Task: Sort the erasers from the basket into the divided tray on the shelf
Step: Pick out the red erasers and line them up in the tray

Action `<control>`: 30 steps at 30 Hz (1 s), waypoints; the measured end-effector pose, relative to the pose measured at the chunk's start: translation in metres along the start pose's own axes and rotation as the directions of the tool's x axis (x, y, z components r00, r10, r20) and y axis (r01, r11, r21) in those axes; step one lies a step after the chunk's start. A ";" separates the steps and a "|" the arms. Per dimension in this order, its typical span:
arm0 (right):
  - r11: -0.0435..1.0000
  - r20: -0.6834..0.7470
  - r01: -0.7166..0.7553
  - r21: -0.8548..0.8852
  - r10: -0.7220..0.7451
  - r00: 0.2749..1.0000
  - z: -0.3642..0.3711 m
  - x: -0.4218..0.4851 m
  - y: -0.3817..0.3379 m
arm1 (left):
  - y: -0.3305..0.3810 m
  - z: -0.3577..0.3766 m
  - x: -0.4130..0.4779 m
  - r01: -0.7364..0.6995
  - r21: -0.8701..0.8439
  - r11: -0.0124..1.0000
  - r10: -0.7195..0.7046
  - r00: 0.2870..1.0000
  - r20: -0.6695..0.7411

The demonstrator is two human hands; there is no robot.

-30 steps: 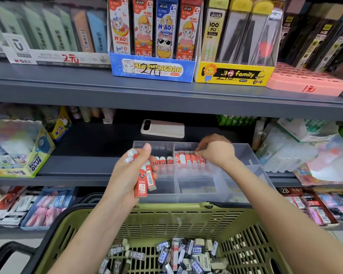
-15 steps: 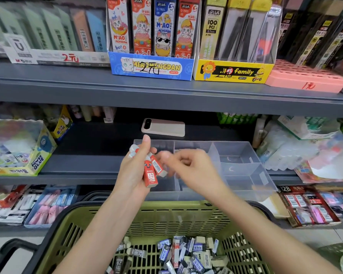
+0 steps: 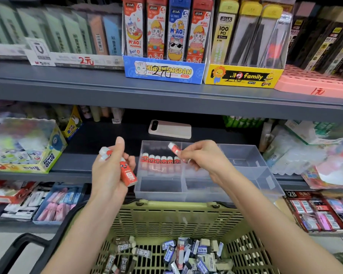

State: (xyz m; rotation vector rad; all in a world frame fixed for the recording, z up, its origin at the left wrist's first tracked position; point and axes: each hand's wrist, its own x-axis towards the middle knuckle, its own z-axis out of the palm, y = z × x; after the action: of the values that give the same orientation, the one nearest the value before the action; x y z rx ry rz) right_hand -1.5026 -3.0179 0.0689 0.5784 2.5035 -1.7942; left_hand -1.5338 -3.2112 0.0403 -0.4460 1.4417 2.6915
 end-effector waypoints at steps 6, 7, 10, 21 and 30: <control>0.828 -0.055 0.064 -0.557 -0.114 0.992 0.038 0.040 -0.006 | 0.004 -0.020 0.008 -0.078 0.075 0.994 0.077 0.997 0.010; 0.755 -0.063 0.059 -0.653 -0.131 0.989 0.046 0.044 -0.007 | 0.004 -0.022 0.008 -0.076 0.070 0.995 0.075 0.997 0.020; 0.606 -0.095 0.022 -0.795 -0.160 0.983 0.068 0.050 -0.010 | 0.001 -0.025 0.007 -0.061 0.048 0.997 0.059 0.997 0.047; 0.631 0.183 0.097 -0.770 0.072 0.981 0.066 0.061 -0.022 | 0.003 -0.028 0.011 -0.018 0.020 1.000 0.016 0.996 0.091; 0.494 0.341 0.237 -0.836 0.130 0.931 0.074 0.063 -0.016 | 0.004 -0.030 0.013 -0.009 0.025 1.000 0.007 0.997 0.076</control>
State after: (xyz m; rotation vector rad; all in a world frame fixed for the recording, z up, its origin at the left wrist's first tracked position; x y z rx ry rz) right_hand -1.5811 -3.0718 0.0446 0.0660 2.6698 -0.3221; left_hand -1.5396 -3.2393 0.0240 -0.3331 1.4592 2.6617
